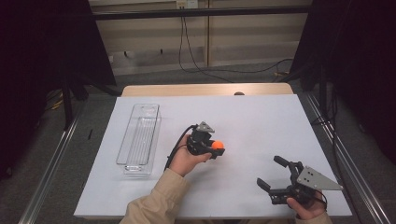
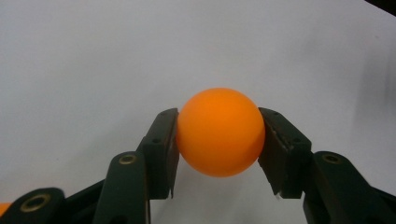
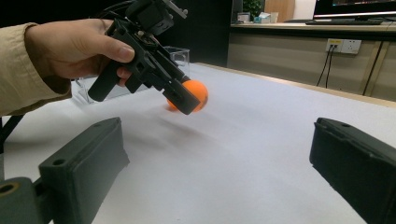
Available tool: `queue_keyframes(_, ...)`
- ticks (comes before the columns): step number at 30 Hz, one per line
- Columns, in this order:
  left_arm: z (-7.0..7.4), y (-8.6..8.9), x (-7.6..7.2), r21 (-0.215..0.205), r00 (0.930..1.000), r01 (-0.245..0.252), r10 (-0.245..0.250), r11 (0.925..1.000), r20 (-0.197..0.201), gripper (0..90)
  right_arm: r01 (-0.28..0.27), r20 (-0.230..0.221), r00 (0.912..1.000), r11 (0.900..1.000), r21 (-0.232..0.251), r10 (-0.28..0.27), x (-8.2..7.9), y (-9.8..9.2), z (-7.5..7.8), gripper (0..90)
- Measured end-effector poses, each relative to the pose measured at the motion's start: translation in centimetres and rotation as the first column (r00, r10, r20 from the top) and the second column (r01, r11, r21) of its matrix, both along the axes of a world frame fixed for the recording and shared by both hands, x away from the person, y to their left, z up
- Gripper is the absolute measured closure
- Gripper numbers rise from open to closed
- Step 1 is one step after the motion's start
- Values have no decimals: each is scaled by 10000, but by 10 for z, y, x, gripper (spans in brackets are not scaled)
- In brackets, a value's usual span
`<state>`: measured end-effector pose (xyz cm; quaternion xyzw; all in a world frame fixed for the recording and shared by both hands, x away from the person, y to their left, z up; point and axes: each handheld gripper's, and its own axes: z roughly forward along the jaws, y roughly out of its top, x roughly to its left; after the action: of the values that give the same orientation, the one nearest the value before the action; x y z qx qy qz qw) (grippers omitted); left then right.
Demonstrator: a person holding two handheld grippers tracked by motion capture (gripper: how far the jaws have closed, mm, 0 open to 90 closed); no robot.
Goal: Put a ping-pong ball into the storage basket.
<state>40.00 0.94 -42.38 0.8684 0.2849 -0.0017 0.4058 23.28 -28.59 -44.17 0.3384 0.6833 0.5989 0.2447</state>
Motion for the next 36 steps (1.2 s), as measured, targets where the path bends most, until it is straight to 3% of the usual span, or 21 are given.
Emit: queue_keyframes(36, 8, 28, 3, -135, 9988, -478, 477, 9988, -97, 508, 136, 88, 9999, 9999, 2, -136, 1, 0, 0, 24)
